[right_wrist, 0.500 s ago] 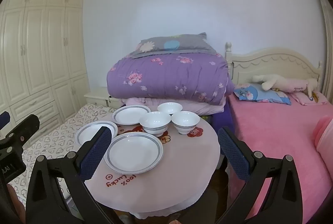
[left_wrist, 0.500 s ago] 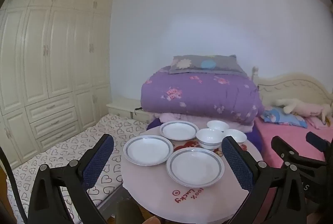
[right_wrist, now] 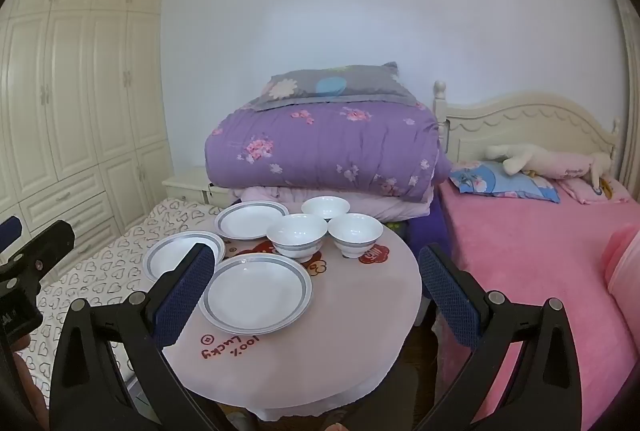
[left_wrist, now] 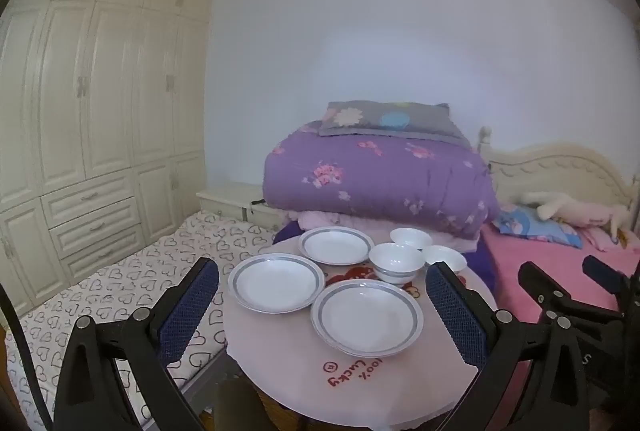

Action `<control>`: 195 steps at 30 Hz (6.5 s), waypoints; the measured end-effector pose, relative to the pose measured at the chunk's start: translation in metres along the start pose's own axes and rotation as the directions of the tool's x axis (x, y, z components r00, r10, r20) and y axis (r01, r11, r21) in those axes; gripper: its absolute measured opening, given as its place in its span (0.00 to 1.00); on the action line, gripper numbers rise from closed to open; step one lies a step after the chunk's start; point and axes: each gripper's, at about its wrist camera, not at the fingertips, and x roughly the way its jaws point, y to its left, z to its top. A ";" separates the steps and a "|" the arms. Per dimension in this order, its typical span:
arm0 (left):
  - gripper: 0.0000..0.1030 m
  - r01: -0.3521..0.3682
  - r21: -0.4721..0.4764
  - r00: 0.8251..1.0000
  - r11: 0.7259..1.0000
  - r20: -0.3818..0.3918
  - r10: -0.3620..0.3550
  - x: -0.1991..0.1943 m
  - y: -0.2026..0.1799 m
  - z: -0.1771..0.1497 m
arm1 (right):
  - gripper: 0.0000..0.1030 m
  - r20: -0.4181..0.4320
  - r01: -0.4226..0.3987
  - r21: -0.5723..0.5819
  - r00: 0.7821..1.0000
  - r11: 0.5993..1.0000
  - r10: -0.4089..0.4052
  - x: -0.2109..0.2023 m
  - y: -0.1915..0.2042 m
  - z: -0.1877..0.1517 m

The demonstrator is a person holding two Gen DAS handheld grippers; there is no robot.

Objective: Organize plates and bowls

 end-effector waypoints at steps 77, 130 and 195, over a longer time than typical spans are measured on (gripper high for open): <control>0.99 -0.021 -0.058 0.947 0.998 -0.322 0.001 0.194 0.025 -0.010 | 1.00 -0.336 -0.164 -0.011 0.930 0.986 0.151 0.171 -0.017 -0.040; 0.26 0.054 -0.235 0.759 0.971 -0.622 -0.193 0.426 0.056 -0.041 | 0.24 -0.640 -0.359 0.131 0.681 0.924 0.356 0.352 -0.014 -0.095; 0.22 -0.028 -0.275 0.752 0.961 -0.640 -0.161 0.324 0.107 -0.037 | 0.22 -0.665 -0.364 0.096 0.669 0.926 0.332 0.272 0.042 -0.117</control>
